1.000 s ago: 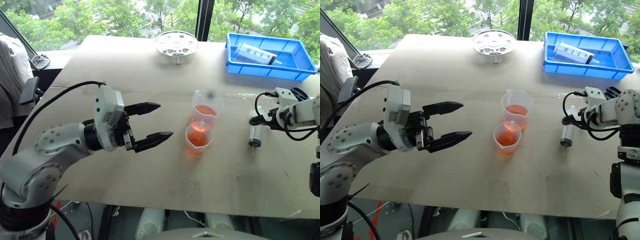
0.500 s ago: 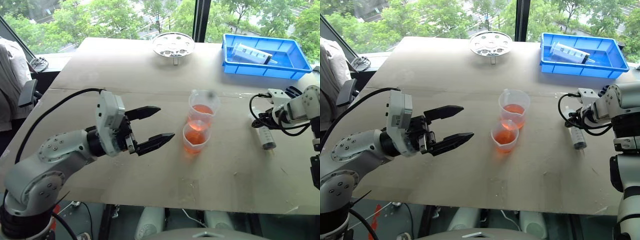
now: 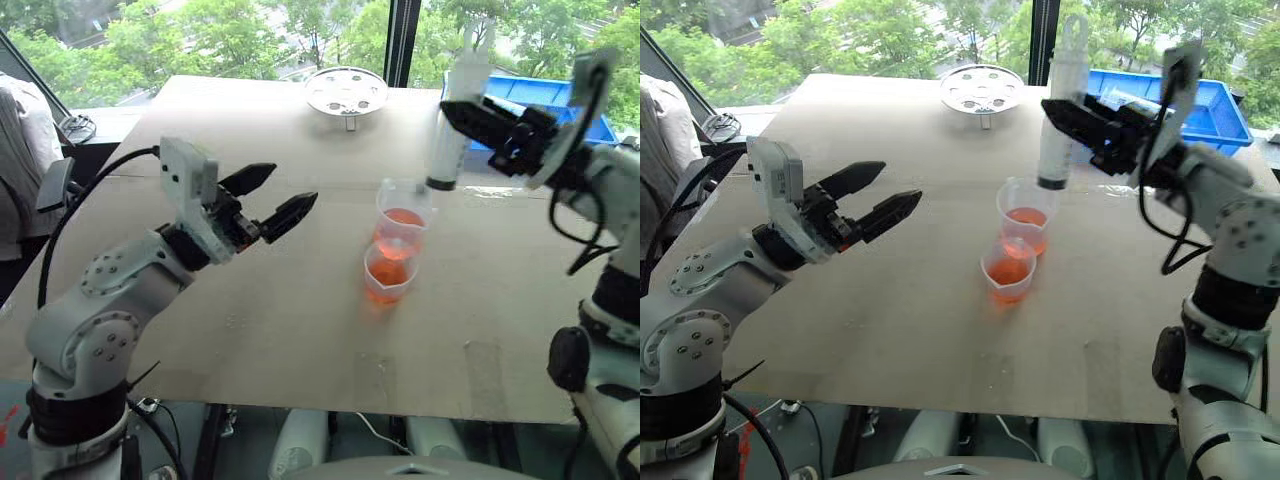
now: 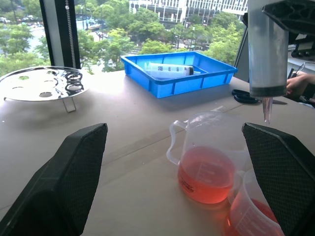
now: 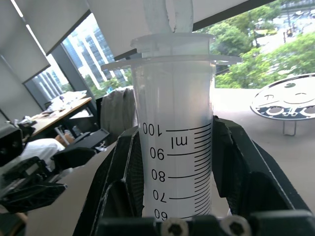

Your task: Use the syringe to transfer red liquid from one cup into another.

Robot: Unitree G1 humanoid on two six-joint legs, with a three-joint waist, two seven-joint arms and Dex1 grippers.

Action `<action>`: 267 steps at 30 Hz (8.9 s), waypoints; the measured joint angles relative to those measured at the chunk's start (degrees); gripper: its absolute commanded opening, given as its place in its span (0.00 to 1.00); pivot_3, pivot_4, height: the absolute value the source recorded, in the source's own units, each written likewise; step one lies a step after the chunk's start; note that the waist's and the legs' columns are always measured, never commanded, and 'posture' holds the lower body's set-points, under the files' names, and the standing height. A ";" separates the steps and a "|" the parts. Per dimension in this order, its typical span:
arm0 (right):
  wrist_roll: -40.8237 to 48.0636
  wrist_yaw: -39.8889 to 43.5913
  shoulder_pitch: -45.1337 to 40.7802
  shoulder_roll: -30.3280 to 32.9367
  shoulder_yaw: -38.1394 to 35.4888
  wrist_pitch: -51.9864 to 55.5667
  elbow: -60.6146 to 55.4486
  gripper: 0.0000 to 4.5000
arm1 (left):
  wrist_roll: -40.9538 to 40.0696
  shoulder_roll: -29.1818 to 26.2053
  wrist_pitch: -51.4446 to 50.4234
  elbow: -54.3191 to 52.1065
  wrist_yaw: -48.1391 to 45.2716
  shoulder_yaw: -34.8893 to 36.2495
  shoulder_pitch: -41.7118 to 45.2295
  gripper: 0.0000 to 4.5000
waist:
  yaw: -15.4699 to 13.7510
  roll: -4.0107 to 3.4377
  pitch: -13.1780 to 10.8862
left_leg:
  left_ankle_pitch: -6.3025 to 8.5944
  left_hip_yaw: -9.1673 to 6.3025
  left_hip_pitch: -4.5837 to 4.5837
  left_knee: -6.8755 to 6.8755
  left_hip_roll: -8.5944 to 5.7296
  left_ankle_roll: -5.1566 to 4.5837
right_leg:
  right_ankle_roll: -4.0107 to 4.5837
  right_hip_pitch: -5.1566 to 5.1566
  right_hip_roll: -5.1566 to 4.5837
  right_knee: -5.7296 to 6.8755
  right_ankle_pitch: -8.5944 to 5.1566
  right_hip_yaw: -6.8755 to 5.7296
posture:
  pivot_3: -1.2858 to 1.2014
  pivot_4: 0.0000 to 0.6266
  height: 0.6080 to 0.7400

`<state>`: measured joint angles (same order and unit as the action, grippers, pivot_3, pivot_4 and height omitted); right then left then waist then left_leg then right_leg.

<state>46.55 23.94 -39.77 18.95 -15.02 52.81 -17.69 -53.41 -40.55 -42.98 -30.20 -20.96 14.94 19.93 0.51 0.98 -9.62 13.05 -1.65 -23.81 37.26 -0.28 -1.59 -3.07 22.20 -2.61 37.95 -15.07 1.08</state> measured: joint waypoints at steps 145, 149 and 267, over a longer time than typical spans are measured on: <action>-28.07 1.31 14.01 -9.82 19.71 -31.37 5.72 0.33 | 38.26 17.70 23.31 50.15 -40.03 -22.40 42.78 0.00 | 0.47 0.05 -0.01 | -0.12 0.16 -0.13 -0.08 -0.11 0.20 | -0.03 0.38 -0.05 0.21 -0.01 0.18 | 0.52 0.24 1.00; -28.09 1.31 13.93 -9.62 19.71 -30.69 5.49 0.33 | 38.11 17.74 23.28 50.94 -40.03 -22.40 43.01 0.00 | 0.46 0.05 -0.01 | -0.12 0.15 -0.13 -0.07 -0.11 0.19 | -0.03 0.38 -0.04 0.22 -0.01 0.18 | 0.52 0.24 1.00; -9.74 9.50 21.90 -0.05 17.62 -25.32 -8.67 0.32 | 20.03 7.73 1.12 19.55 -30.97 -16.15 33.15 0.80 | 0.22 0.06 -0.03 | -0.11 0.15 -0.12 -0.05 -0.08 0.18 | -0.03 0.37 -0.06 0.27 -0.01 0.18 | 0.52 0.24 1.00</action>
<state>36.81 33.44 -17.87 18.90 2.60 27.49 -26.36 -33.38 -32.82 -41.85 -10.64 -51.93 -1.21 53.08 0.73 1.03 -9.65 12.94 -1.50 -23.93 37.22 -0.36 -1.41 -3.10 22.56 -2.67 38.22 -15.08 1.26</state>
